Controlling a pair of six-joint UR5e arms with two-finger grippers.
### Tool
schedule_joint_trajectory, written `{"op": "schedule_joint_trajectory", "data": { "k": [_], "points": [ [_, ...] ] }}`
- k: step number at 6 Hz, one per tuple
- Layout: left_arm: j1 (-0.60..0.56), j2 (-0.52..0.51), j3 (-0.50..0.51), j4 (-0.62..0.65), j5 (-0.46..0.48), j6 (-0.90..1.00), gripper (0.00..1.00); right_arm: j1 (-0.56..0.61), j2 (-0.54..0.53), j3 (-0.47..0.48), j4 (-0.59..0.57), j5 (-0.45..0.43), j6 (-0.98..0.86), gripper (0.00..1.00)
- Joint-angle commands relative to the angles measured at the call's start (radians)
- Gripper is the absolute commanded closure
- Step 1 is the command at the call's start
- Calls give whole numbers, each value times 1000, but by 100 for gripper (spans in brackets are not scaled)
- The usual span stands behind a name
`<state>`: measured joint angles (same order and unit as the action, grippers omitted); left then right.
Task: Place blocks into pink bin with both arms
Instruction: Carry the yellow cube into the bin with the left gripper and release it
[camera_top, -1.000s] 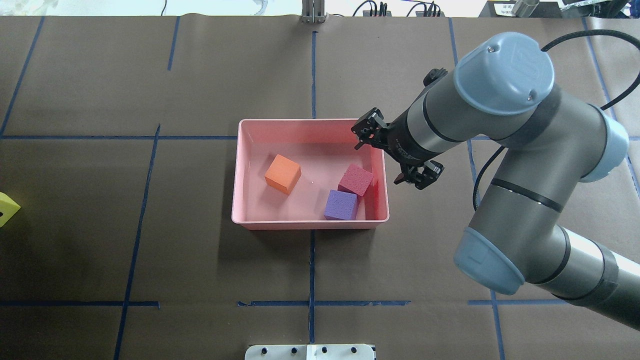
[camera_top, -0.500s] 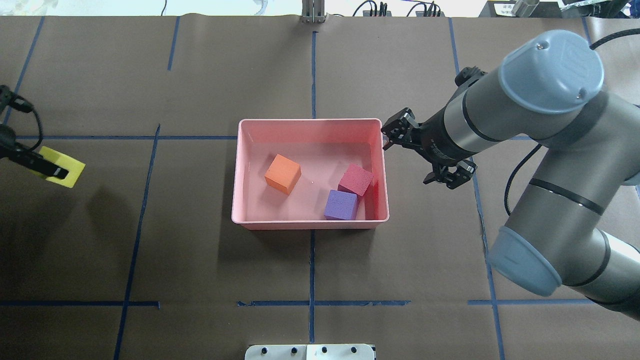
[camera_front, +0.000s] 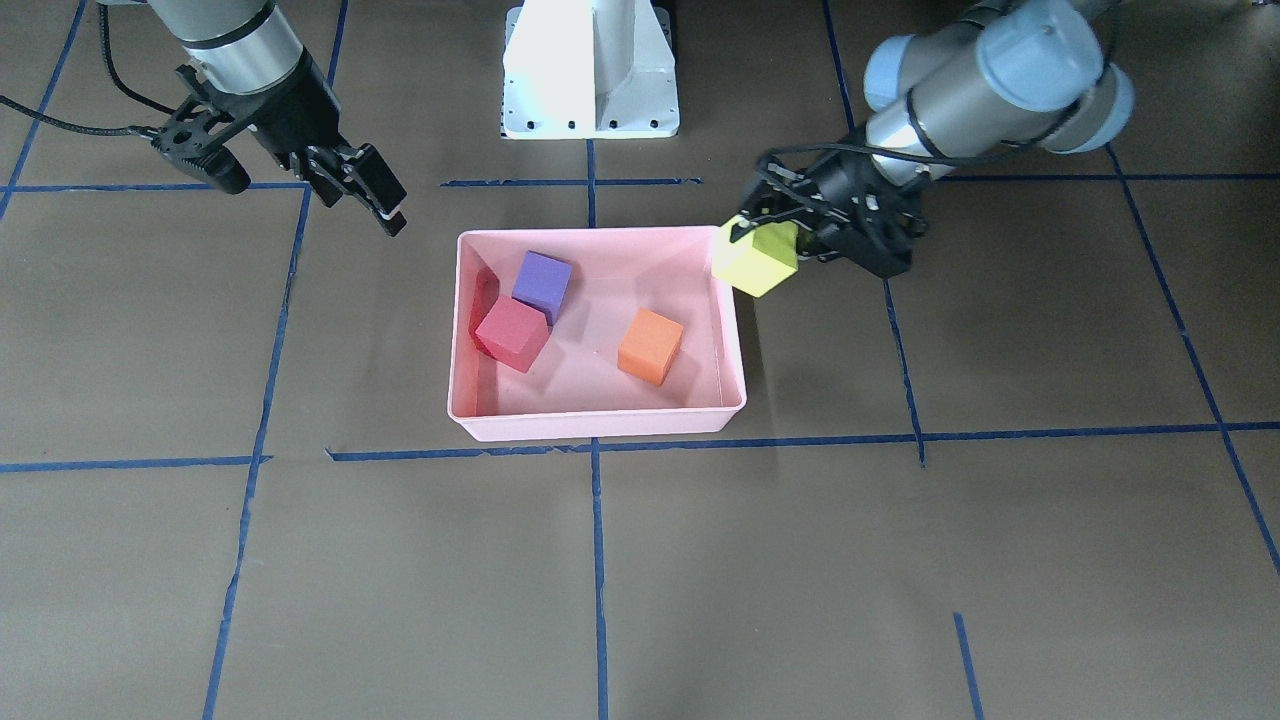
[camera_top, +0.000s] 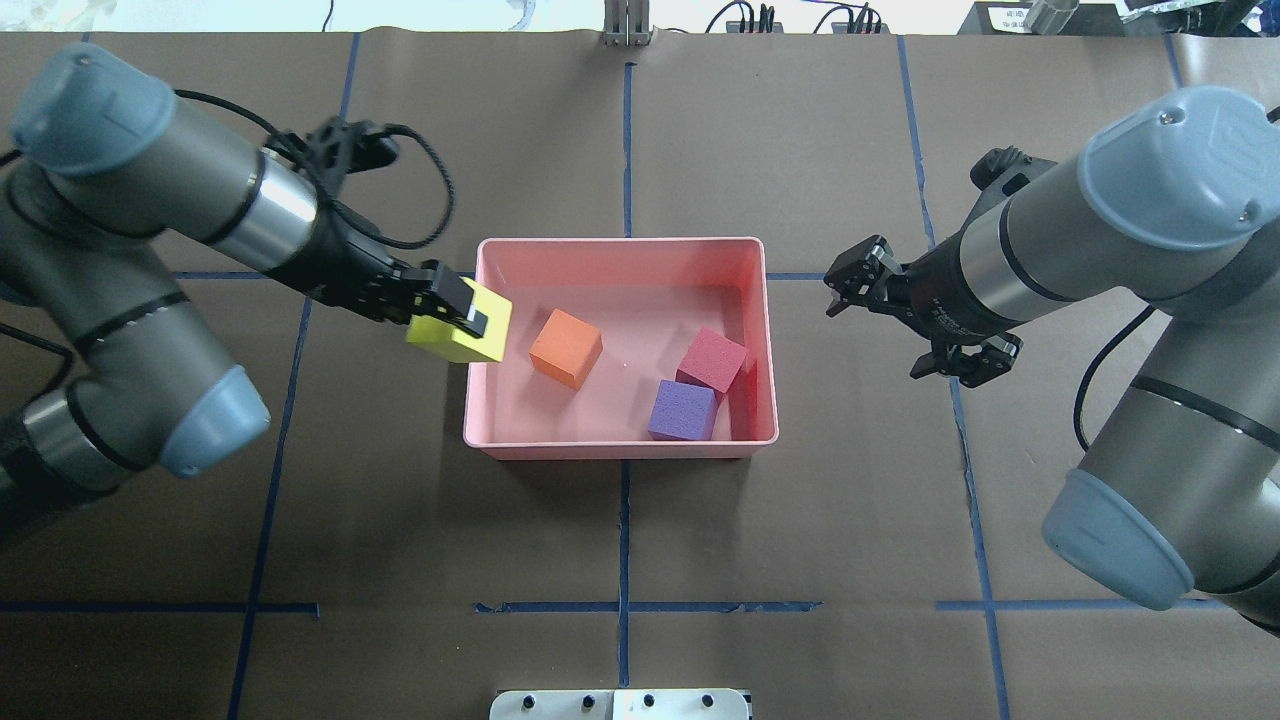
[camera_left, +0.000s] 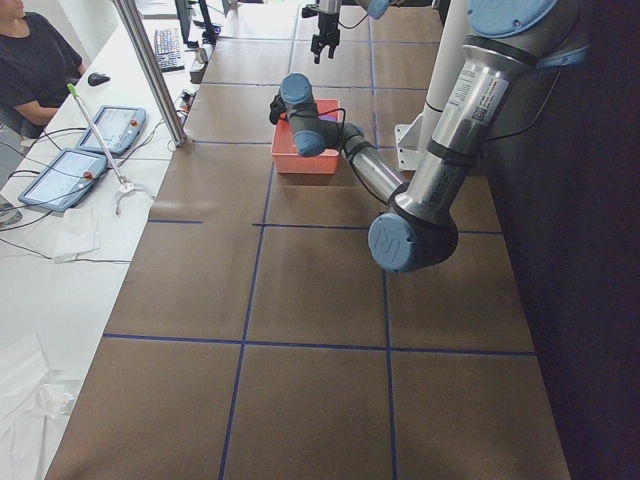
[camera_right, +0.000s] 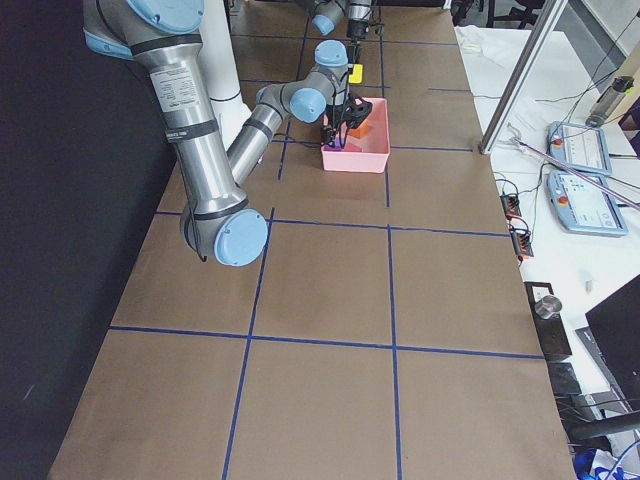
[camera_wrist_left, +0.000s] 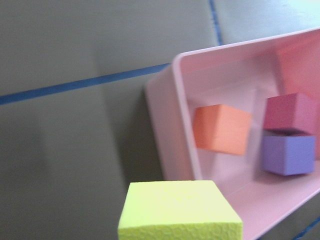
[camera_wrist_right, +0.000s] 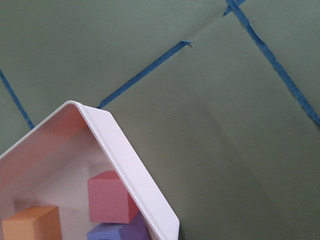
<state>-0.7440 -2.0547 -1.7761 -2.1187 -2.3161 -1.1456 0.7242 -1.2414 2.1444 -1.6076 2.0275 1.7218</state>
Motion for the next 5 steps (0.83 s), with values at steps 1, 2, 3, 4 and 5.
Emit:
{"op": "schedule_joint_trajectory", "data": {
  "k": [1,2,3,4,5],
  "points": [
    [112,-44,13,0,150,-51,98,4,-15,0,0,0,-13,0],
    [112,-36,12,0,152,-49,94,6,-18,2,0,0,-13,0],
    [120,2,14,-6,152,-46,64,4,-18,2,0,0,-13,0],
    [124,4,12,-4,153,-46,16,4,-18,0,0,-1,-13,0],
    [123,10,9,-6,155,-46,0,4,-18,2,0,0,-13,0]
  ]
}}
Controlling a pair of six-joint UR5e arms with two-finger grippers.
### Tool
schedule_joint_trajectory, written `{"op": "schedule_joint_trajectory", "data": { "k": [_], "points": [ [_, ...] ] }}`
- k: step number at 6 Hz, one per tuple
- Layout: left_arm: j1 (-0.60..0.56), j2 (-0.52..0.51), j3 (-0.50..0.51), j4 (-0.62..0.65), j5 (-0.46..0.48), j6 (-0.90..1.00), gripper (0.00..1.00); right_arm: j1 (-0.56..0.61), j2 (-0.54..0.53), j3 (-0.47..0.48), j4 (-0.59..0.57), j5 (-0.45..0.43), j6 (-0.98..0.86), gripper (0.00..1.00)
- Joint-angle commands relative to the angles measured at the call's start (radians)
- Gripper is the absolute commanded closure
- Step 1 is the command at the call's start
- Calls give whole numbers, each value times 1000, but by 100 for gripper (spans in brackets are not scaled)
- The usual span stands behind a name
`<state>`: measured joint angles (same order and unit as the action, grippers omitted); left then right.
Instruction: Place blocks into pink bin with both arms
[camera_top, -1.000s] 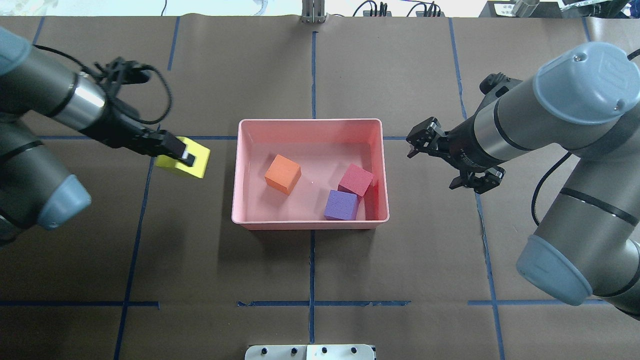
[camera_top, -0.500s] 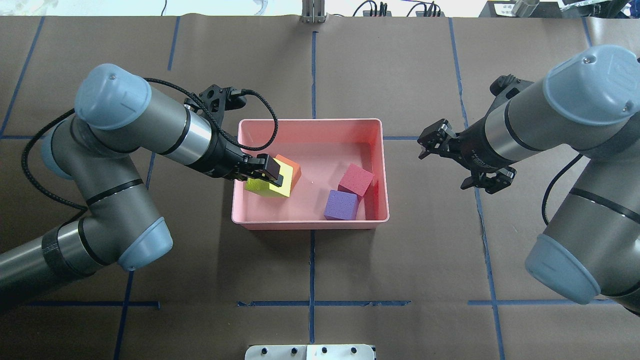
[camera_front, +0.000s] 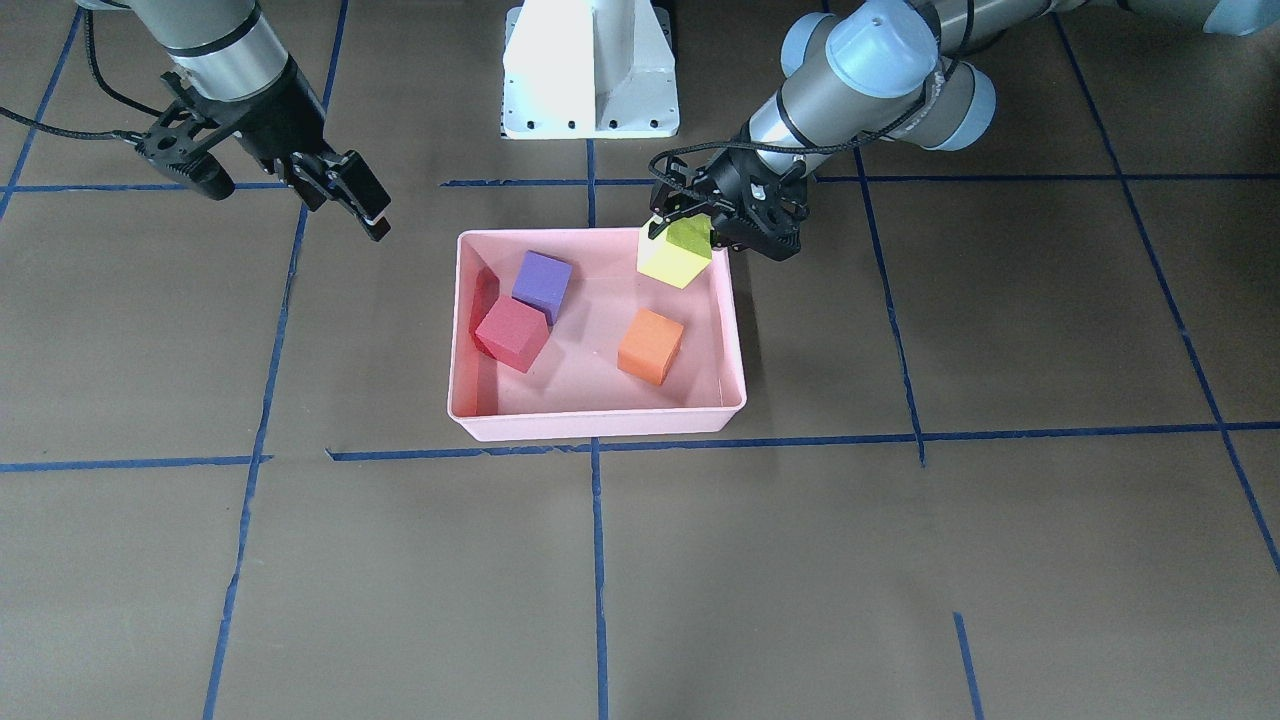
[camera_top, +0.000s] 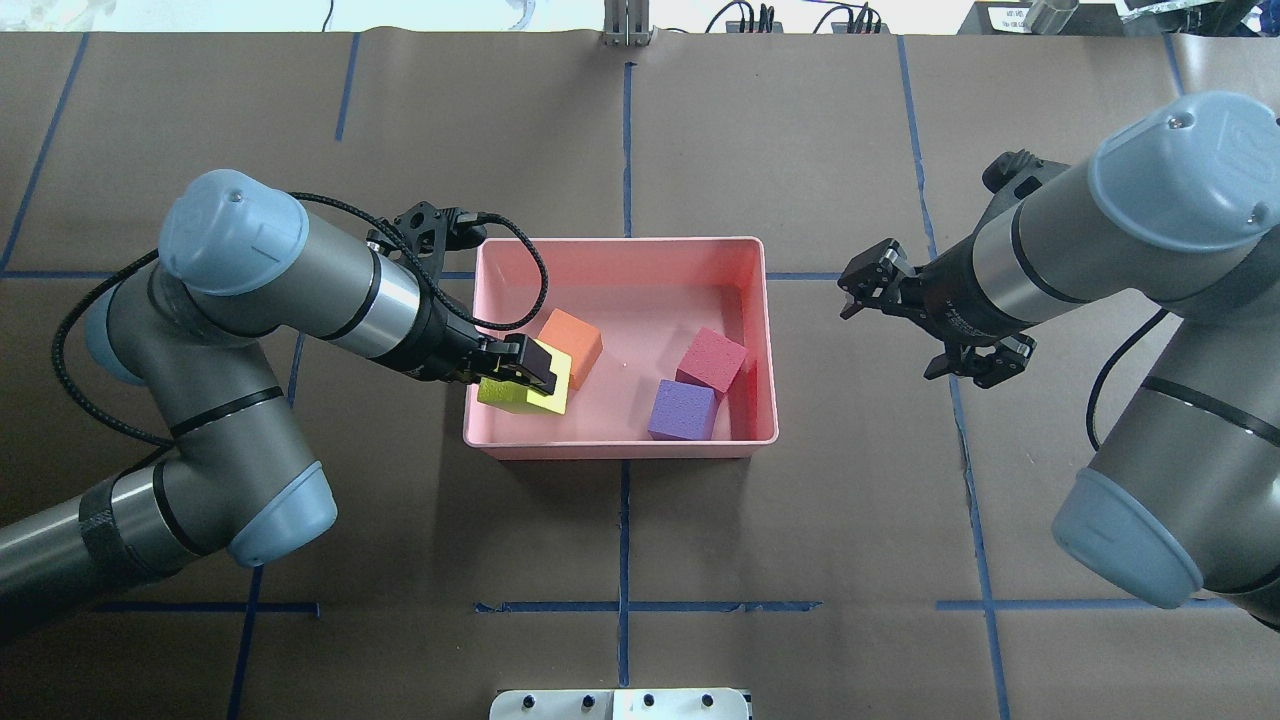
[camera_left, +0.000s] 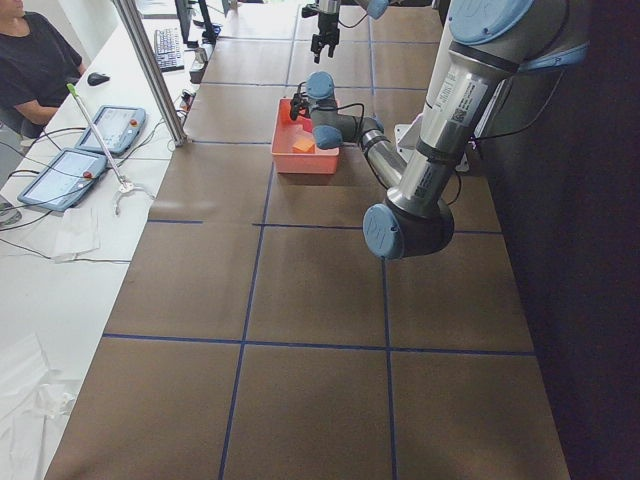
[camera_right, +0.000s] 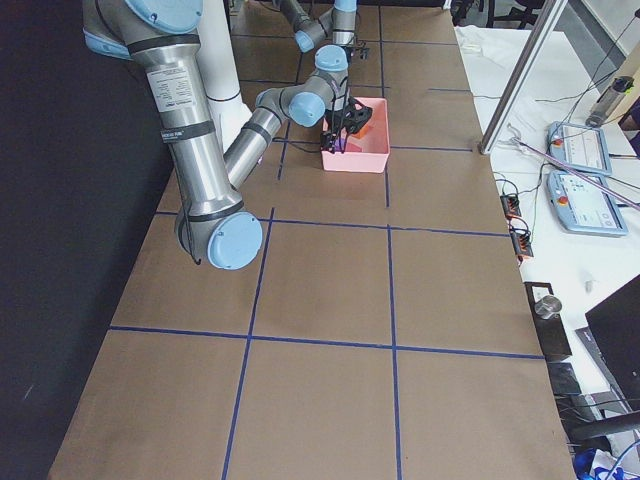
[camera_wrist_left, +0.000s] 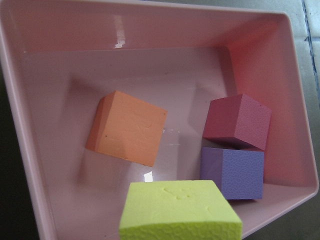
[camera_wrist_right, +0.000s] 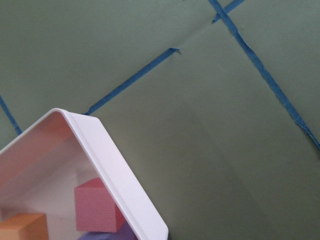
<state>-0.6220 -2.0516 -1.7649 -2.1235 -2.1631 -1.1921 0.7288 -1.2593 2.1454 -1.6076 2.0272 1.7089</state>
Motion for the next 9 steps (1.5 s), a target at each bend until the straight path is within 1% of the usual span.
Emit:
{"op": "schedule_joint_trajectory", "data": {
  "k": [1,2,3,4,5,6,7,8,9],
  "points": [
    [-4,8,-16,-1,2,-1,0,3,-2,5,0,1,0,0],
    [-8,36,-54,-1,0,-1,0,23,-14,8,0,2,0,0],
    [-25,92,-121,-1,-7,-1,0,84,-49,10,0,63,-44,0],
    [-68,191,-193,-1,-15,2,0,157,-117,25,2,129,-161,0],
    [-129,299,-253,-1,-35,3,0,197,-190,33,5,136,-298,0],
    [-241,359,-261,3,-94,59,0,243,-240,22,5,137,-457,0],
    [-337,455,-260,5,-145,251,0,294,-276,2,5,140,-580,0],
    [-442,532,-248,8,-180,445,0,357,-296,-28,5,171,-697,0],
    [-519,580,-232,35,-181,626,0,421,-314,-77,9,215,-812,0]
  ]
}}
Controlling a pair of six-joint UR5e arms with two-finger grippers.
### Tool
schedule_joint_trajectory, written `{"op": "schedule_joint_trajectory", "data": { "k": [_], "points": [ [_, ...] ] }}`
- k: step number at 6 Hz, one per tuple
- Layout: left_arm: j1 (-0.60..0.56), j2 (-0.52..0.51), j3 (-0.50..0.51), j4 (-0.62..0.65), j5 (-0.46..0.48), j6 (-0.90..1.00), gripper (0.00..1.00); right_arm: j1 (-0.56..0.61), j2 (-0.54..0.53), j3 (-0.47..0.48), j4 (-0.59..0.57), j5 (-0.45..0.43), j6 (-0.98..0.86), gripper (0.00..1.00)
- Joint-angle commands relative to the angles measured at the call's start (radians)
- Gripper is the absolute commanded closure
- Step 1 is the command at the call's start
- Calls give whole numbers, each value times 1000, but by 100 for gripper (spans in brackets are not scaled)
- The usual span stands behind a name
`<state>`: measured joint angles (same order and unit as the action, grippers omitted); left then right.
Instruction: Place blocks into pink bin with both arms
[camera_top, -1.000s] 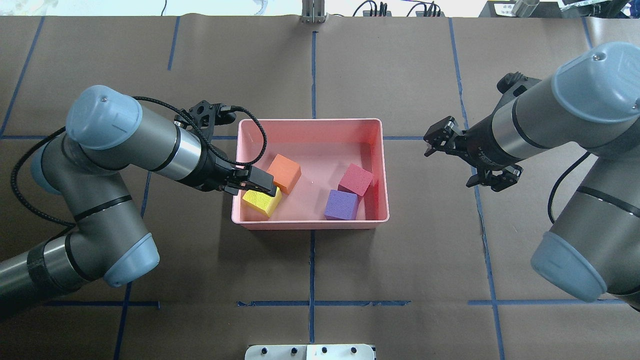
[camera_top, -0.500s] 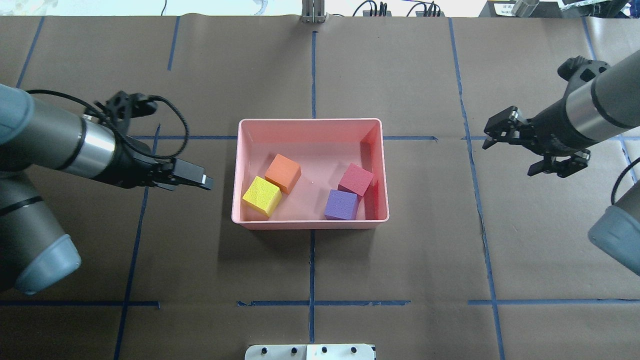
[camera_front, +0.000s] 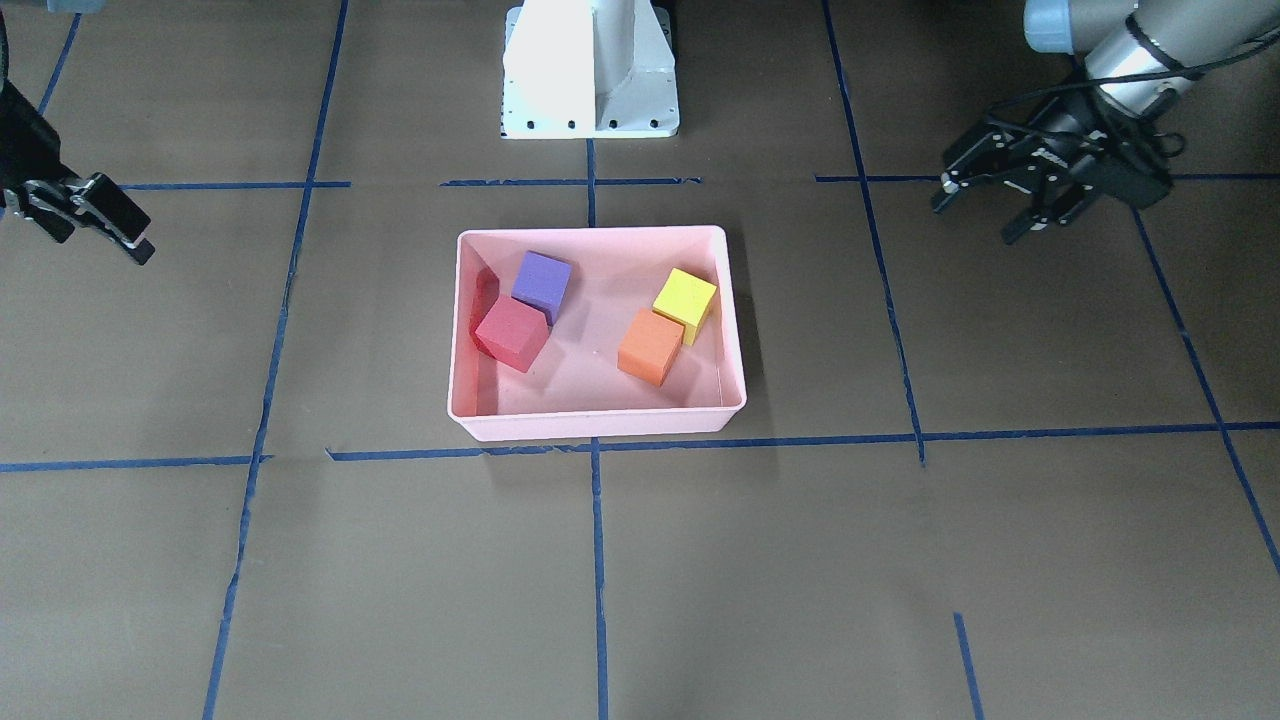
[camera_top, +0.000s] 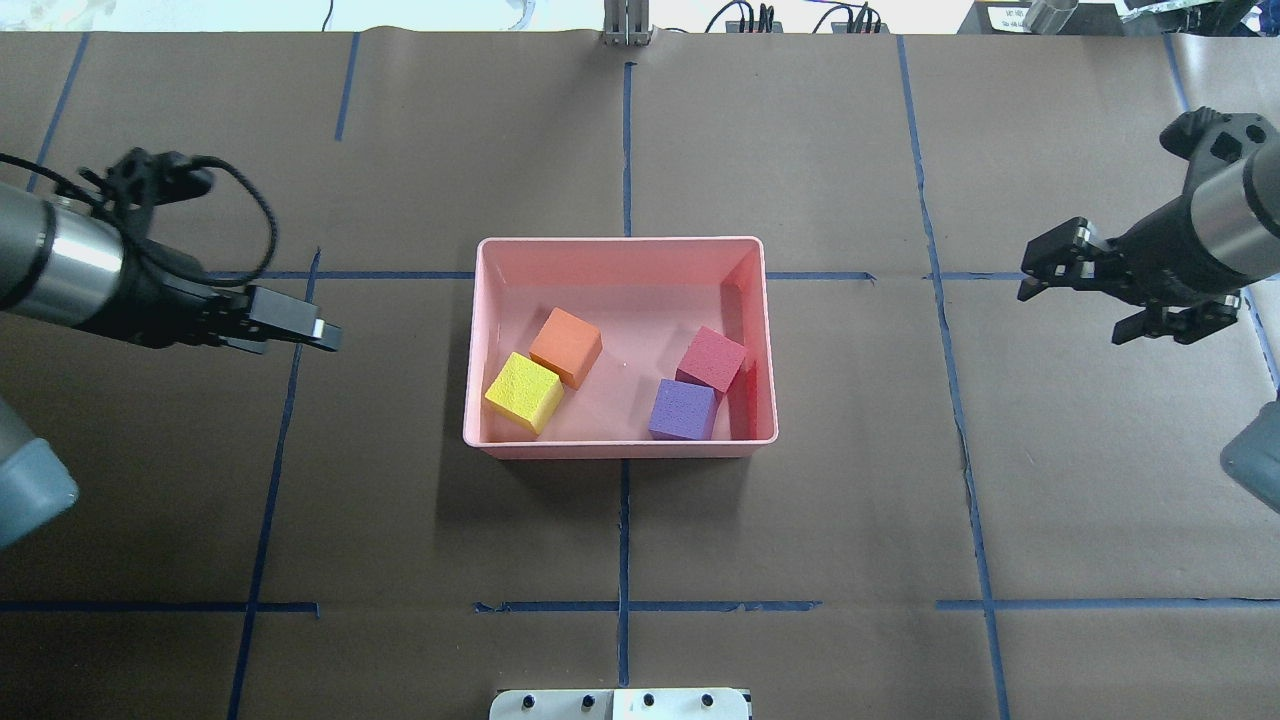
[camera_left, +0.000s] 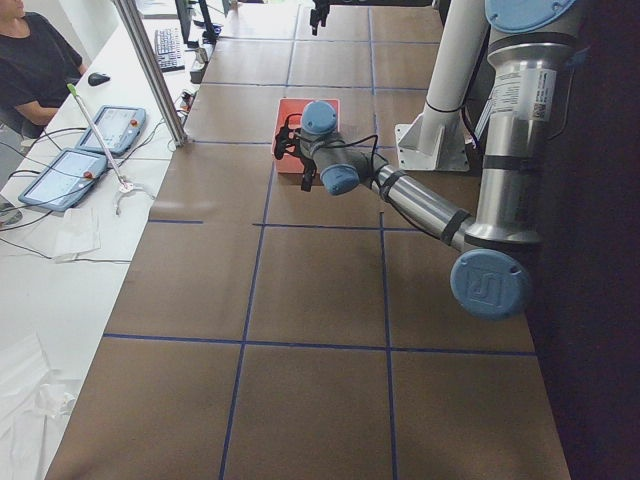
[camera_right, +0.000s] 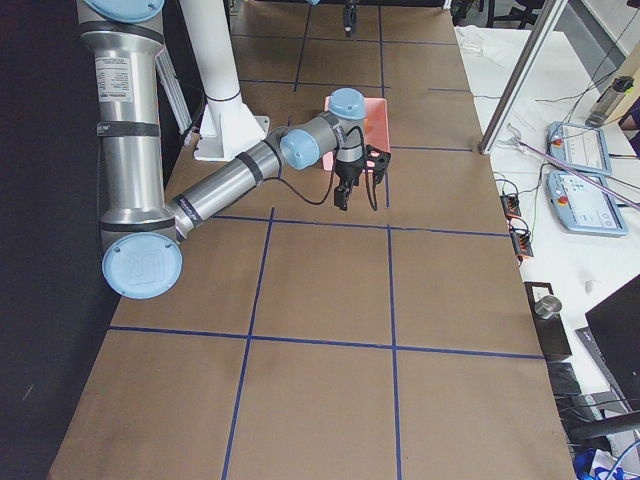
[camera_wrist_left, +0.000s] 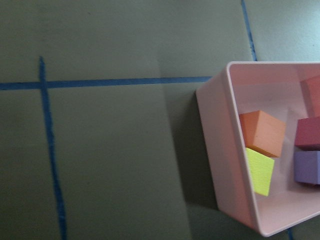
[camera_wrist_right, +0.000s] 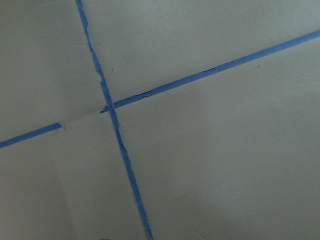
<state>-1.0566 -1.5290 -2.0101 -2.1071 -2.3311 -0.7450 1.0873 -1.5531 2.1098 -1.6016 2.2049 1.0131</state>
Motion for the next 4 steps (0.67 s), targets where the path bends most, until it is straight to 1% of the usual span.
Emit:
{"op": "schedule_joint_trajectory", "data": {
  "k": [1,2,3,4],
  "points": [
    [-226,61,5,159,-16,442,0,139,-39,-98,3,86,-268,0],
    [-359,58,13,340,-23,730,0,220,-70,-129,3,157,-400,0],
    [-449,41,33,513,-8,954,0,291,-105,-193,6,168,-579,0],
    [-491,26,60,612,-8,979,0,368,-119,-203,-9,186,-723,0]
  ]
}}
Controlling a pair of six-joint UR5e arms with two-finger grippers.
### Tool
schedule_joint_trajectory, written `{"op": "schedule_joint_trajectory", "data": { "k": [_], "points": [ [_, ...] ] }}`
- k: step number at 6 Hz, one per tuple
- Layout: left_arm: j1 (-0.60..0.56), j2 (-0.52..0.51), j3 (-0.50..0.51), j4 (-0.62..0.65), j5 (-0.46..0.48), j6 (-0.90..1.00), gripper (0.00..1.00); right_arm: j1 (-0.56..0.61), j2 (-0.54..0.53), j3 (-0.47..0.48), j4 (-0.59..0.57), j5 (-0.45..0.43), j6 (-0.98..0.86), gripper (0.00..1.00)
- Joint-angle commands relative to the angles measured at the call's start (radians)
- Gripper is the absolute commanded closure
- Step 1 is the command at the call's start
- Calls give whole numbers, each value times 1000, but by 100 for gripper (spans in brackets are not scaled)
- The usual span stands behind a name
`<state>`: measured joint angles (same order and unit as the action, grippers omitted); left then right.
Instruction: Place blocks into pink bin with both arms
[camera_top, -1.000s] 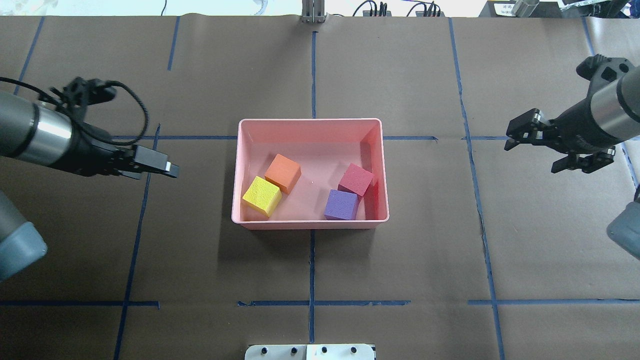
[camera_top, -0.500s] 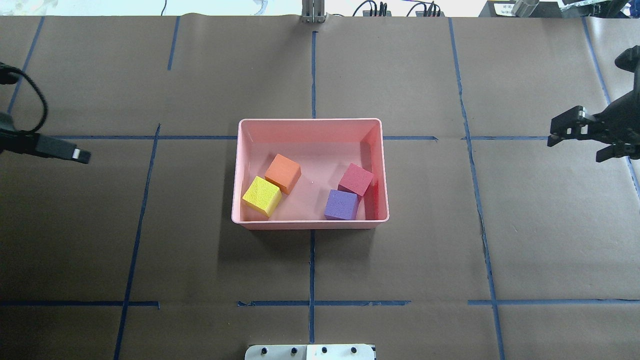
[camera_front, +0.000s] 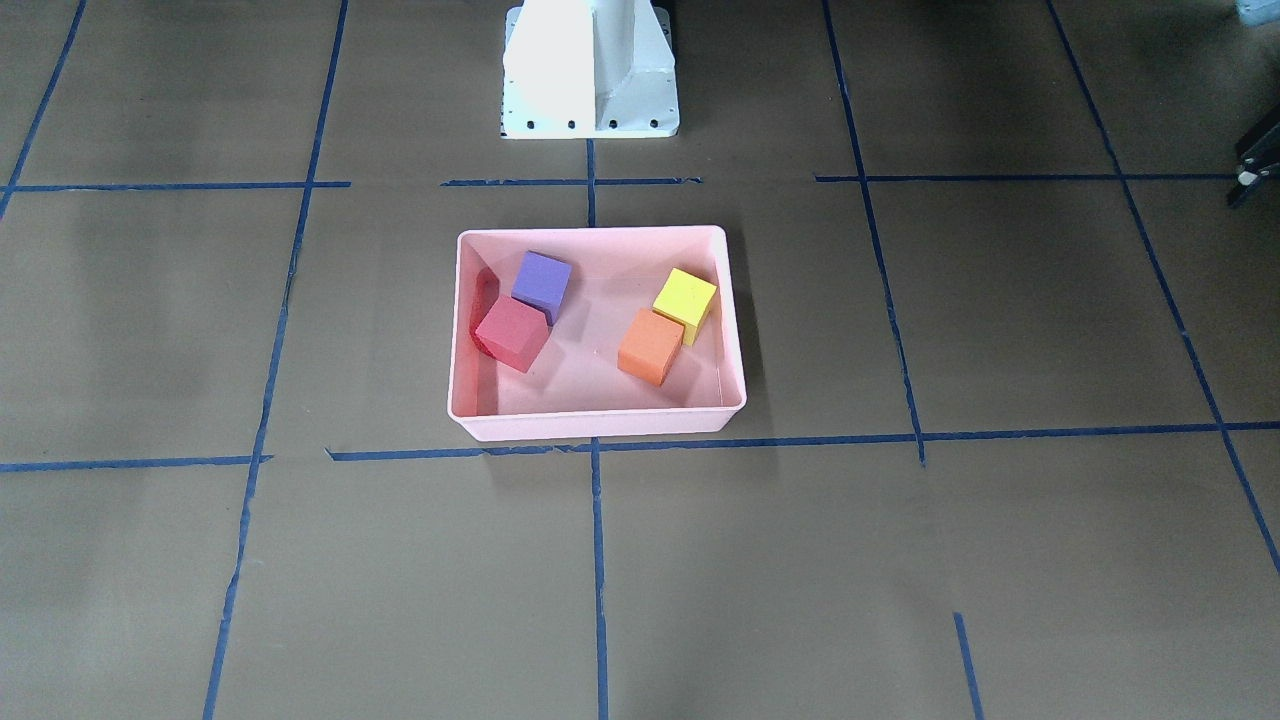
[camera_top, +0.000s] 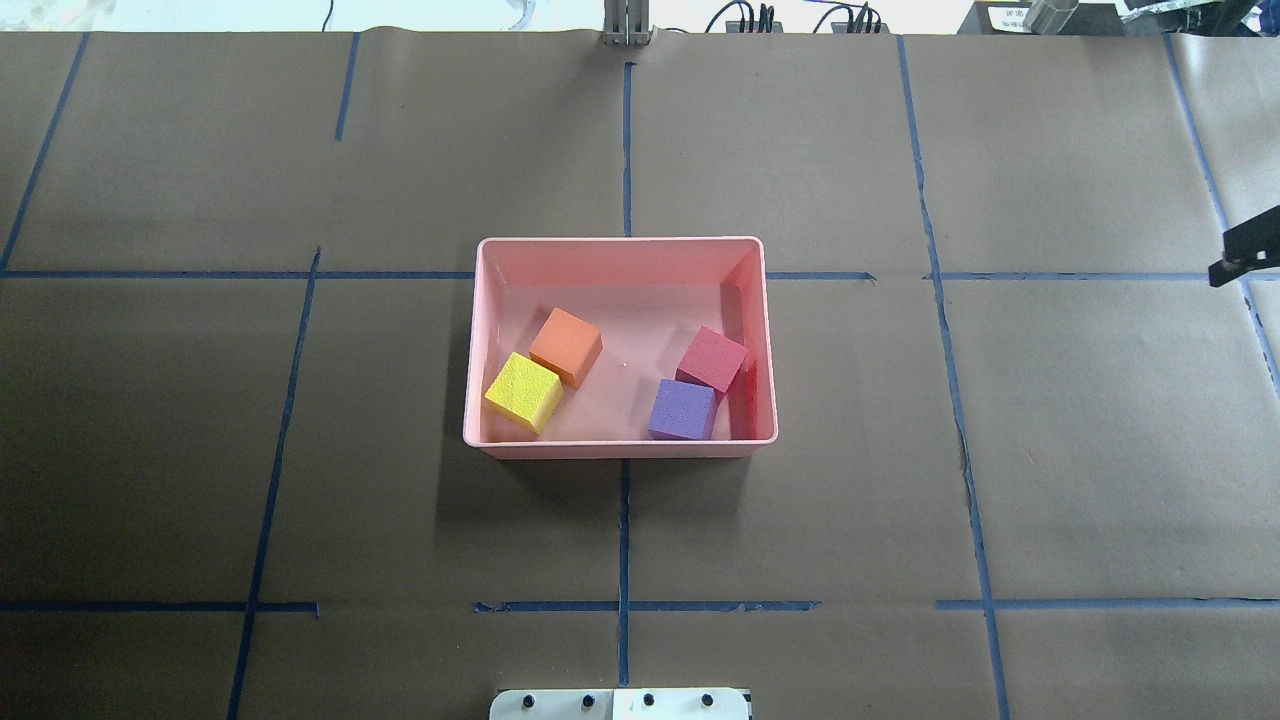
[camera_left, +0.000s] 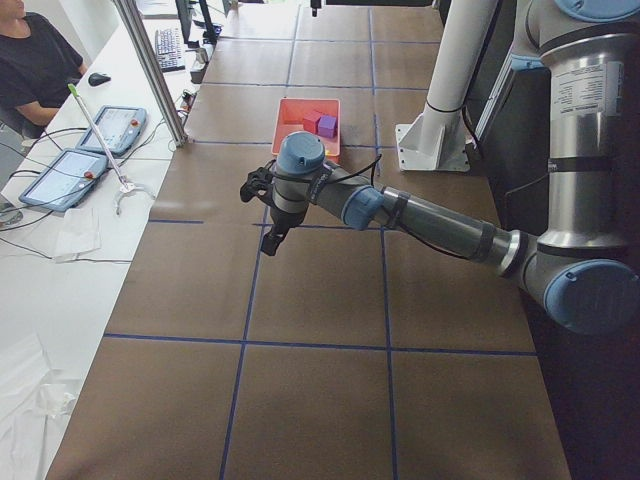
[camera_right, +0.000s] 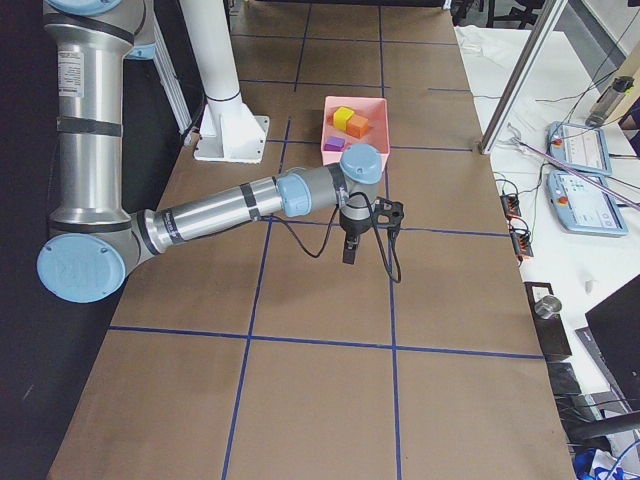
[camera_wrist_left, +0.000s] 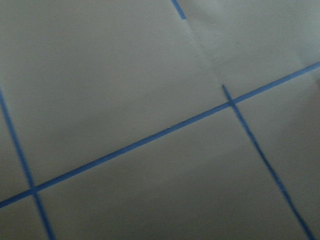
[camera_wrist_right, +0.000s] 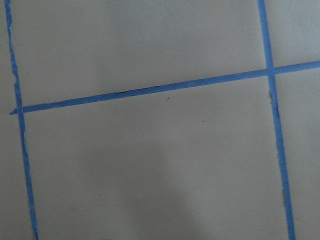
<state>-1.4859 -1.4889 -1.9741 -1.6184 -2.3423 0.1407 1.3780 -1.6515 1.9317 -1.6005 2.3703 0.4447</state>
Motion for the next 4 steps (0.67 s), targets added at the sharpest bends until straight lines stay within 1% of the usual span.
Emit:
{"op": "schedule_joint_trajectory", "data": {
  "k": [1,2,3,4],
  "points": [
    [-83,-8,75,158,0,97,0,113,-75,-28,2,23,-234,0],
    [-105,-20,154,210,-9,99,0,146,-120,-26,-4,21,-335,0],
    [-105,-16,181,238,-6,97,0,153,-148,-20,-7,11,-381,0],
    [-106,4,205,242,-8,96,0,151,-154,-28,-9,1,-385,0]
  ]
}}
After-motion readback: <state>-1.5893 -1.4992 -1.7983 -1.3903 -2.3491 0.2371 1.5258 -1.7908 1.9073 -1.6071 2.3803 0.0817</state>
